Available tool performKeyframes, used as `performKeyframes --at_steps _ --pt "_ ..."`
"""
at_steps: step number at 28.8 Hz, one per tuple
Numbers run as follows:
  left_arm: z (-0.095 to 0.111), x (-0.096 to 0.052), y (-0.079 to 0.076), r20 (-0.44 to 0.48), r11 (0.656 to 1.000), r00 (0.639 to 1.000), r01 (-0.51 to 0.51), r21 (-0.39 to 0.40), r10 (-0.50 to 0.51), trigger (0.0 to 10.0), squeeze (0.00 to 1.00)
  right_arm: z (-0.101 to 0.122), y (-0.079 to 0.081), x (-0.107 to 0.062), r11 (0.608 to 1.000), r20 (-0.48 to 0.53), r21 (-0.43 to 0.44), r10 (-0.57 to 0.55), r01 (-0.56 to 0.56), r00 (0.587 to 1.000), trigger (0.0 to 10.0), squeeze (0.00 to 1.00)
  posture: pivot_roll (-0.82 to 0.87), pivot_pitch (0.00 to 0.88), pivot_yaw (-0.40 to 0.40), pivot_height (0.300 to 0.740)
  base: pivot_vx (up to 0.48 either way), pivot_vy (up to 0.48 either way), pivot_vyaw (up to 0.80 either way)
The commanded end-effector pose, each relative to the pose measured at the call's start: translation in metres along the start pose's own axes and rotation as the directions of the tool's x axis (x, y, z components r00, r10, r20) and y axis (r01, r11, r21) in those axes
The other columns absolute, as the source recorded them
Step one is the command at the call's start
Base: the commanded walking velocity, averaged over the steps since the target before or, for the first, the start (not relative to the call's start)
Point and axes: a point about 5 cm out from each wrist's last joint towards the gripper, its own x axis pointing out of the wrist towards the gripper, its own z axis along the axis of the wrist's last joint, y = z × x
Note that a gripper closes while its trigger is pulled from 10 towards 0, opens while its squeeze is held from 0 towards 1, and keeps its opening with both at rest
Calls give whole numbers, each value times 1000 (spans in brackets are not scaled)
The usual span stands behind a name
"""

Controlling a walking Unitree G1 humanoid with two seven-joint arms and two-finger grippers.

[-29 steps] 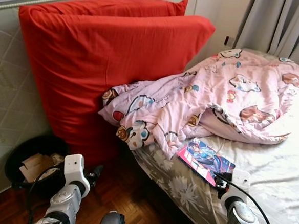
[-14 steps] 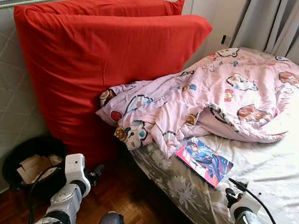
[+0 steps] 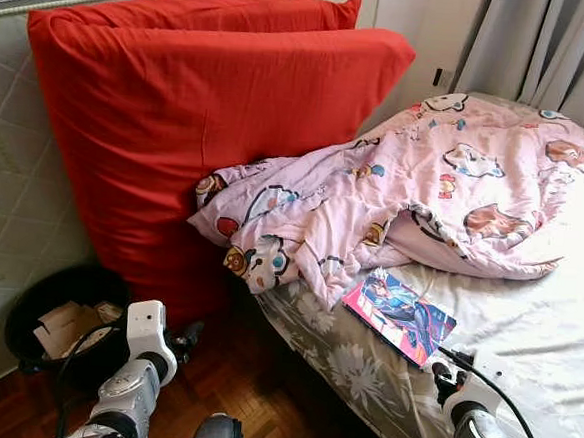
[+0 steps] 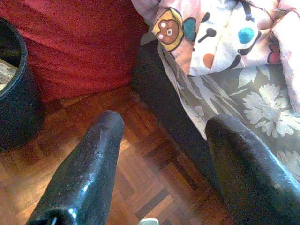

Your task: Clean up the room

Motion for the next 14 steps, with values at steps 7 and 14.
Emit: performKeyframes --at_steps 7,14 --pt "2 0 4 2 1000 1000 -7 4 7 10000 0 2 5 2 1000 -9 -11 14 -14 1000 10000 0 91 0 4 628 262 0 0" --pt "2 -1 4 3 1000 1000 -7 4 7 10000 0 1 5 2 1000 -17 -13 15 -15 1000 10000 0 93 0 3 628 286 0 0"
